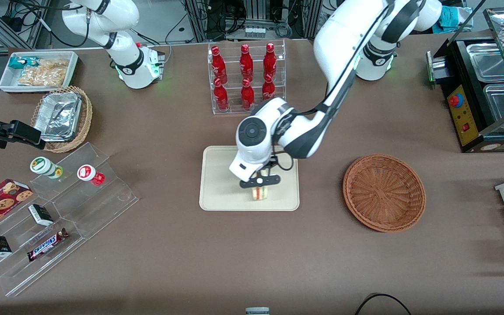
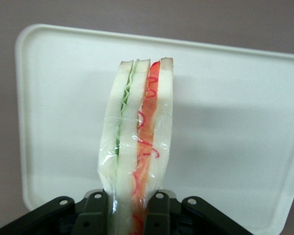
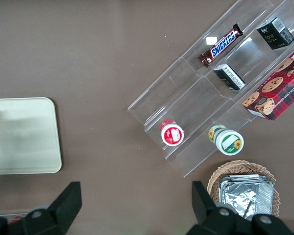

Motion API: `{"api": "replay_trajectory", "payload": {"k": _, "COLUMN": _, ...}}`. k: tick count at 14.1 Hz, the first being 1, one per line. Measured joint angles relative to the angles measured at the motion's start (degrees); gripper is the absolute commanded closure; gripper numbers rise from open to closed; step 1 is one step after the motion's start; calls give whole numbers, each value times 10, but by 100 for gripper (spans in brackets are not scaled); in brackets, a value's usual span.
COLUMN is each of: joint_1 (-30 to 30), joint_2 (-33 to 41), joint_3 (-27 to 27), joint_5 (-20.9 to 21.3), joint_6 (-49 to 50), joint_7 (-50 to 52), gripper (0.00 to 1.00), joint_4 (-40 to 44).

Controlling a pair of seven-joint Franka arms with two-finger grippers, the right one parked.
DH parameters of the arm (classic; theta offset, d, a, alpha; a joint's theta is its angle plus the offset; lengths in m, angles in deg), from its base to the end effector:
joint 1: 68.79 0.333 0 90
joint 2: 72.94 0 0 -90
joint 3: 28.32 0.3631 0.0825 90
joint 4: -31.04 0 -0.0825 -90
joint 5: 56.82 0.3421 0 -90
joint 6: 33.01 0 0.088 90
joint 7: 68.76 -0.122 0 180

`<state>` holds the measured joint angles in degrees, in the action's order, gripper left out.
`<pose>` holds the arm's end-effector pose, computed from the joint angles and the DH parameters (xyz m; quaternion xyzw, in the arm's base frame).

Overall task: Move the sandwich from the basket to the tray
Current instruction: 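Lift the sandwich and carry it over the cream tray, then lower the sandwich onto the tray and open the left gripper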

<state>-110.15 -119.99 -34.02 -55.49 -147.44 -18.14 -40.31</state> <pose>0.5218 -0.5269 0.3039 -0.9983 -0.0404 0.0415 0.0073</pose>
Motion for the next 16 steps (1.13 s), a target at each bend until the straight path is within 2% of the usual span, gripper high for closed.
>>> {"api": "replay_trajectory", "payload": {"k": 1, "joint_1": -7, "joint_2": -13, "joint_3": 0, "joint_5": 0, "joint_6": -7, "joint_7": -10, "gripper": 73, "joint_4": 5}}
{"api": "replay_trajectory", "payload": {"k": 3, "joint_1": -15, "joint_2": -29, "joint_3": 0, "joint_5": 0, "joint_6": -9, "joint_7": -27, "gripper": 66, "joint_4": 11}}
{"api": "replay_trajectory", "payload": {"k": 4, "joint_1": -15, "joint_2": -34, "joint_3": 0, "joint_5": 0, "joint_6": -9, "joint_7": -30, "gripper": 55, "joint_4": 12}}
{"api": "replay_trajectory", "payload": {"k": 5, "joint_1": -15, "joint_2": -37, "joint_3": 1, "joint_5": 0, "joint_6": -9, "joint_7": -31, "gripper": 23, "joint_4": 12}}
{"api": "replay_trajectory", "payload": {"k": 6, "joint_1": -15, "joint_2": -39, "joint_3": 2, "joint_5": 0, "joint_6": -9, "joint_7": -32, "gripper": 1, "joint_4": 12}}
{"api": "replay_trajectory", "payload": {"k": 11, "joint_1": -13, "joint_2": -18, "joint_3": 6, "joint_5": 0, "joint_6": 27, "joint_7": -32, "gripper": 0, "joint_4": 37}}
{"api": "replay_trajectory", "payload": {"k": 13, "joint_1": 0, "joint_2": 27, "joint_3": 15, "joint_5": 2, "joint_6": 98, "joint_7": -32, "gripper": 1, "joint_4": 49}}
{"api": "replay_trajectory", "payload": {"k": 16, "joint_1": 67, "joint_2": 127, "joint_3": 18, "joint_5": 4, "joint_6": 168, "joint_7": -68, "gripper": 1, "joint_4": 19}}
